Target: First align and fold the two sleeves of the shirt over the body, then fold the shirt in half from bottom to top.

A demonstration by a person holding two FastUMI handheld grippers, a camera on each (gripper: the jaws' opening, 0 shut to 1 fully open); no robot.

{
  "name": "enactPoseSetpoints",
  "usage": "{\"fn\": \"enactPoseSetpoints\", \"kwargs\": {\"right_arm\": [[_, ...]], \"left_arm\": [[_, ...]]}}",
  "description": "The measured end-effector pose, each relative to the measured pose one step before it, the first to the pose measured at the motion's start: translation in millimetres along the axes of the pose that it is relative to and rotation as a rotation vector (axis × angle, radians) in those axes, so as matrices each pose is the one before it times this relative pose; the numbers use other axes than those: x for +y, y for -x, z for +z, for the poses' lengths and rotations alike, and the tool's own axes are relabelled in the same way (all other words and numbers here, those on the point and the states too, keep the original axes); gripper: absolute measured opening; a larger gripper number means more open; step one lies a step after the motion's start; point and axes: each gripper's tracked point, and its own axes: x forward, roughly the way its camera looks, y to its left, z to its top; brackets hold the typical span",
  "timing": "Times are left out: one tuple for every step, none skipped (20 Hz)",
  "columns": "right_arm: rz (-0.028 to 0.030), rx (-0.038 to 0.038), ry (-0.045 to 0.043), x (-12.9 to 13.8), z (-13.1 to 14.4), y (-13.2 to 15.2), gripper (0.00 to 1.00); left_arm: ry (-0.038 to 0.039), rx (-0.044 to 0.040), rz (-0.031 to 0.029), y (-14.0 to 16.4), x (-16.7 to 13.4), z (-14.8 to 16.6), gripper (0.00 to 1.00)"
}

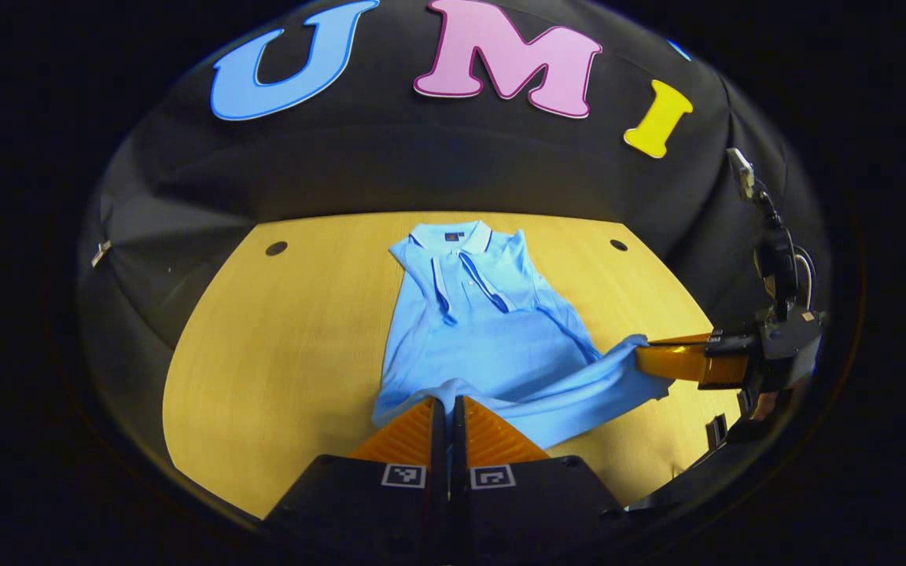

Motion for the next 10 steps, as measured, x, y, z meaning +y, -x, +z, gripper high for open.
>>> {"fn": "enactPoseSetpoints", "kwargs": {"right_arm": [[0.00100, -0.01761, 0.00965, -1.42, 19.23, -7.33, 0.05], [0.00162, -0.01576, 0.00861, -1.77, 18.13, -7.83, 0.05], [0.00006, -0.01640, 0.00967, -1.42, 16.31, -10.36, 0.00], [0.00041, -0.01411, 0.00647, -1.76, 14.49, -9.96, 0.05], [0.00092, -0.01141, 0.00173, -1.87, 15.51, -8.65, 0.05], [-0.00219, -0.01309, 0.00119, -2.09, 15.34, -10.96, 0.05], [-0.00204, -0.01403, -0.00023, -2.91, 15.23, -11.26, 0.05], [-0.00362, -0.01221, -0.00284, -2.63, 14.21, -10.90, 0.11], [0.00174, -0.01265, -0.00450, -1.17, 13.35, -11.65, 0.00], [-0.00192, -0.01488, 0.00494, -2.15, 13.94, -12.88, 0.00]], "left_arm": [[0.01127, -0.00859, 0.00208, -5.87, 1.65, 14.01, 0.06], [0.01241, -0.01068, -0.00052, -8.20, 1.00, 14.59, 0.06], [0.00682, -0.00928, -0.00324, -8.36, 0.86, 12.96, 0.06], [0.00557, -0.01405, 0.00456, -8.94, 3.09, 15.28, 0.06], [0.00204, -0.01330, 0.00282, -8.97, 3.45, 14.73, 0.06], [-0.00316, -0.01274, 0.00573, -9.97, 3.78, 15.12, 0.06], [-0.00305, -0.01335, 0.00817, -11.23, 4.09, 15.74, 0.06], [-0.00323, -0.01653, 0.00721, -10.67, 4.38, 15.39, 0.06], [0.00060, -0.01113, 0.00615, -11.42, 5.28, 12.27, 0.06], [0.00147, -0.01131, 0.00161, -11.76, 3.02, 13.22, 0.06]]}}
